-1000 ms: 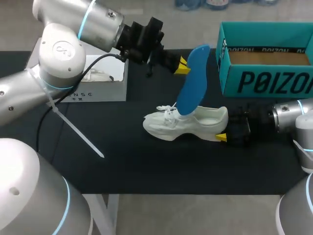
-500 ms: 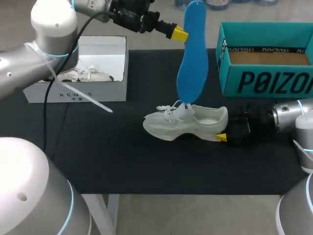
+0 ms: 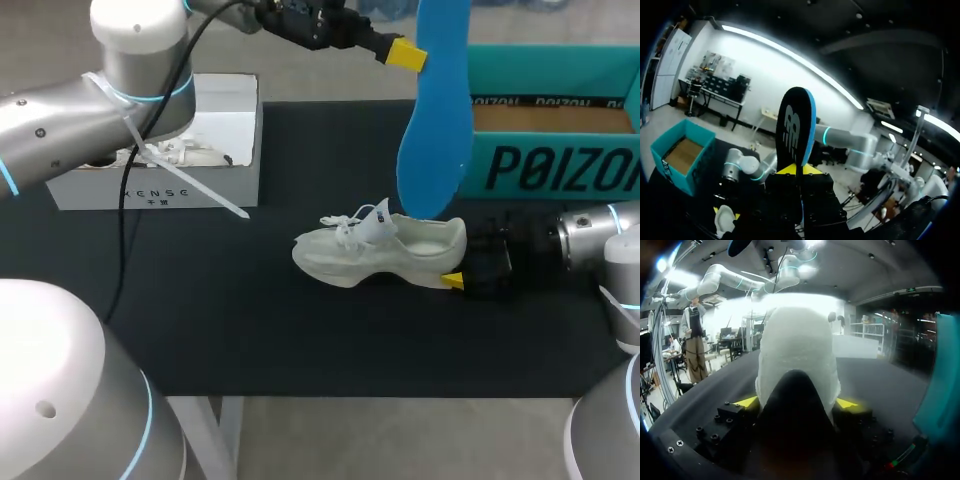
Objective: Take the shoe out of the shoebox, open the shoe tongue, remove and reinsert the insole, then place the shoe into the shoebox
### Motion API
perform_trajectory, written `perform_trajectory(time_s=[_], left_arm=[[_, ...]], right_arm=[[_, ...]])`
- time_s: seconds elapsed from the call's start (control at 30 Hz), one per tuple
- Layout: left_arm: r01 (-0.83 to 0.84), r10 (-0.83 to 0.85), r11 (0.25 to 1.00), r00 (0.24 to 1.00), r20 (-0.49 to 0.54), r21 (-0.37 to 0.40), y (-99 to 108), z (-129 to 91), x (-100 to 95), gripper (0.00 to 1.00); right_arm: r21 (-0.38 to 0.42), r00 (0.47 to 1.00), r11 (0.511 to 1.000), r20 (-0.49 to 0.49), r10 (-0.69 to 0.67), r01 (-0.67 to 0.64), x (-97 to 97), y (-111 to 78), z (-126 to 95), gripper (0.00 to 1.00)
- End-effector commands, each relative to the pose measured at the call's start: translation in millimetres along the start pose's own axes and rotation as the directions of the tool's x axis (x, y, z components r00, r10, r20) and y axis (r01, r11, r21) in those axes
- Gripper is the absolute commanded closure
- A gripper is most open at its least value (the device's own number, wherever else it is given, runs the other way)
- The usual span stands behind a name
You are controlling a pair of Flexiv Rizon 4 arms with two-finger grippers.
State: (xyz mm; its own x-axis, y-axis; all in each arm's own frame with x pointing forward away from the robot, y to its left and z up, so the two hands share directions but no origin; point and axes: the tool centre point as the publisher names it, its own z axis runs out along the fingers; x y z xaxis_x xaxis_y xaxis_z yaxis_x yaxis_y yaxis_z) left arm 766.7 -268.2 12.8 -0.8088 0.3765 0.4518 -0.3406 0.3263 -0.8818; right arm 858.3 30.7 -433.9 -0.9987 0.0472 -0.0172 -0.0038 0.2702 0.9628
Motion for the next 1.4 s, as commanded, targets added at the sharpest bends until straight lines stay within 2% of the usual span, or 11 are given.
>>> perform_trajectory(time_s=[0.03,0.3,0.57,0.97,1.0,1.03,1.07,1.17,1.4], left_arm=[[0.01,-0.01,1.0,1.0,0.005,0.01,10.6,-6.5,18.2,1.0],[0.021,-0.02,1.0,0.998,-0.065,0.012,27.3,-22.0,48.1,1.0],[0.042,-0.041,0.999,0.993,-0.107,0.013,36.4,-34.9,64.8,1.0],[0.067,-0.065,0.998,0.99,-0.122,0.015,38.9,-39.0,68.8,1.0],[0.067,-0.065,0.998,0.99,-0.122,0.015,38.9,-39.0,68.8,1.0],[0.067,-0.065,0.998,0.99,-0.122,0.015,38.9,-39.0,68.8,1.0],[0.067,-0.065,0.998,0.99,-0.122,0.015,38.9,-39.0,68.8,1.0],[0.067,-0.065,0.998,0.99,-0.122,0.015,38.9,-39.0,68.8,1.0],[0.067,-0.065,0.998,0.99,-0.122,0.015,38.9,-39.0,68.8,1.0]], right_arm=[[0.001,1.0,1.0,0.003,0.001,-0.001,0.9,-4.3,2.4,1.0],[0.001,1.0,1.0,0.003,0.001,-0.001,0.9,-4.3,2.4,1.0],[0.001,1.0,1.0,0.003,0.001,-0.001,0.9,-4.3,2.4,1.0],[0.001,1.0,1.0,0.003,0.001,-0.001,0.9,-4.3,2.4,1.0],[0.001,1.0,1.0,0.003,0.001,-0.001,0.9,-4.3,2.4,0.78],[0.001,1.0,1.0,0.003,0.001,-0.001,0.9,-4.3,2.4,0.36],[0.001,1.0,1.0,0.003,0.001,-0.001,0.9,-4.3,2.4,0.0],[0.001,1.0,1.0,0.003,0.001,-0.001,0.9,-4.3,2.4,0.0],[0.031,0.998,0.999,0.066,-0.015,0.013,6.3,-3.3,-31.9,0.0]])
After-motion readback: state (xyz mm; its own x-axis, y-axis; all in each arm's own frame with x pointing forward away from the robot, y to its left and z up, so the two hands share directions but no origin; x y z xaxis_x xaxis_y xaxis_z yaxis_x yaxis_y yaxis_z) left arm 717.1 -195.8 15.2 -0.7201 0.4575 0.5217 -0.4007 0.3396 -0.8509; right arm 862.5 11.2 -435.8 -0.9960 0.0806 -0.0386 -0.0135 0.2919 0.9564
